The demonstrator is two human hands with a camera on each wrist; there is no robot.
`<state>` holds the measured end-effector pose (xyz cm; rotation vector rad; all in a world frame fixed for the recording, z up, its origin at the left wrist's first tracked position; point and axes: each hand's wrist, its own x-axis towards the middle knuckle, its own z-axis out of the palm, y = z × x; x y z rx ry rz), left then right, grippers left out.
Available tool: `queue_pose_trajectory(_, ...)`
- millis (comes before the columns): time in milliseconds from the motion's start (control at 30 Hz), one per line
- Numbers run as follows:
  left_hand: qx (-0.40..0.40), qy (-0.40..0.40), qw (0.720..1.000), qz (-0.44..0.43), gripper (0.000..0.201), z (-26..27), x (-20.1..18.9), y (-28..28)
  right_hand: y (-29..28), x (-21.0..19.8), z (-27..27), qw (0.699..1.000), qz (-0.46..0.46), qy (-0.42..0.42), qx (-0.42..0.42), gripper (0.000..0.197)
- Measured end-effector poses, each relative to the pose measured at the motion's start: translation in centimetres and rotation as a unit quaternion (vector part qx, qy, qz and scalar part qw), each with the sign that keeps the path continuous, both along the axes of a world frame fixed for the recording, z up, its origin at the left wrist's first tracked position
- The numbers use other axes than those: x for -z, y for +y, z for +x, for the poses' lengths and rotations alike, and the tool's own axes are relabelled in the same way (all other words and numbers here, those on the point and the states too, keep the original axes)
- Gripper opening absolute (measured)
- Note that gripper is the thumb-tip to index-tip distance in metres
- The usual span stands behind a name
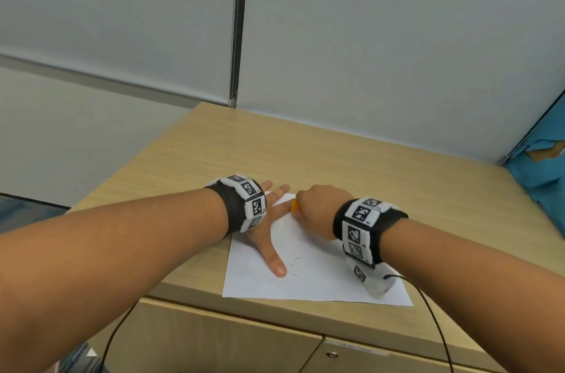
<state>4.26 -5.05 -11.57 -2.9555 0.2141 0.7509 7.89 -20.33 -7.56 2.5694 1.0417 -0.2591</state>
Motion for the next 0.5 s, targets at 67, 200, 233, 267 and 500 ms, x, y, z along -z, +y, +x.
queue_pose_trajectory(67, -0.002, 0.005, 1.0, 0.013, 0.147, 0.1, -0.1, 0.1, -0.1, 0.5, -2.0, 0.999, 0.012, 0.033, -0.035, 0.031)
queue_pose_trajectory(200, 0.0, 0.009, 1.0, 0.022, 0.148, 0.1, -0.3, -0.1, -0.8, 0.0, -2.9, 0.996, 0.026, 0.057, -0.064, 0.034)
queue_pose_trajectory(233, -0.001, 0.008, 1.0, 0.022, 0.147, 0.0, -0.3, -0.1, -0.5, -0.3, -1.5, 0.998, 0.01, 0.034, -0.046, 0.033)
queue_pose_trajectory(267, -0.003, 0.004, 1.0, 0.019, 0.145, 0.0, -0.1, -0.1, -0.2, -0.6, -0.5, 1.0, -0.002, 0.009, -0.027, 0.032)
queue_pose_trajectory(500, -0.002, 0.017, 0.999, 0.034, 0.153, 0.3, -0.4, -0.3, -0.6, -0.4, -5.5, 0.994, -0.004, 0.08, -0.073, 0.035)
